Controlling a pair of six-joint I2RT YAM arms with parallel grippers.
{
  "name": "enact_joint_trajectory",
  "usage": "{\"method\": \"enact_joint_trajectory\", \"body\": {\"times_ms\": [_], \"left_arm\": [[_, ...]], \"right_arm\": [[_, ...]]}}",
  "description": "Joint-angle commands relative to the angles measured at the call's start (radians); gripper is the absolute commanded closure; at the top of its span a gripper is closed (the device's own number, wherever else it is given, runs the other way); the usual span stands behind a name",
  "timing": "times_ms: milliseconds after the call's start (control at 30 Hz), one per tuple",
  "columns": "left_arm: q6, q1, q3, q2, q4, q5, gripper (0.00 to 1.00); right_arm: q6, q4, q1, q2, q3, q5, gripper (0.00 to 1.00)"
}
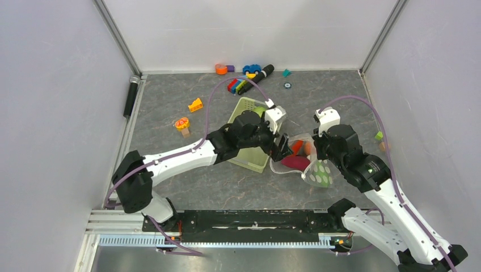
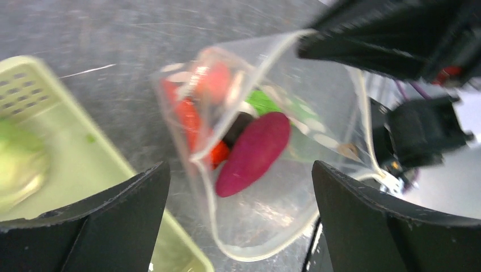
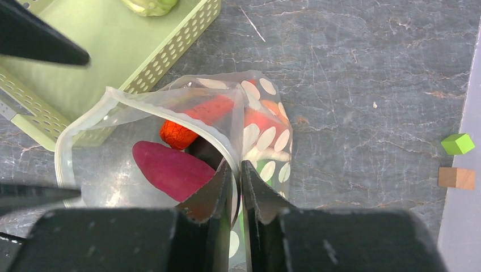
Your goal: Place the food in the zip-top bag and seal the zipper
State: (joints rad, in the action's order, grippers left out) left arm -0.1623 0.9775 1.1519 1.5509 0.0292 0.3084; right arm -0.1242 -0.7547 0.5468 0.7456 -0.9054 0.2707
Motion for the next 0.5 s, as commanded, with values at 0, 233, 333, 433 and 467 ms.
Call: {"method": "enact_joint_trajectory", "body": {"times_ms": [0,233,333,433,467], "left_arm": [[-0.137,-0.006,0.003,-0.063,-0.024,-0.385,0.0],[-0.287,-0.115,0.063,0.023,-0.107,-0.469,0.0],[-0.334,-0.17,0.105,0.088,-0.133,-0.476,0.0],[-0.366,-0.221,0.151,0.164,-0.147,-0.46,0.0],[-0.376,-0.233,0.169,0.186,-0.157,-0.46,0.0]], "right_arm": [[0.018,0.037,-0.002,0.001,-0.003,0.012,0.84],[0.017,0.037,-0.002,0.005,-0.004,0.011,0.84],[0.016,0.037,-0.002,0.001,0.0,0.011,0.84],[0.017,0.037,-0.002,0.001,0.0,0.016,0.84],[0.017,0.037,-0.002,0.001,0.0,0.015,0.84]]}}
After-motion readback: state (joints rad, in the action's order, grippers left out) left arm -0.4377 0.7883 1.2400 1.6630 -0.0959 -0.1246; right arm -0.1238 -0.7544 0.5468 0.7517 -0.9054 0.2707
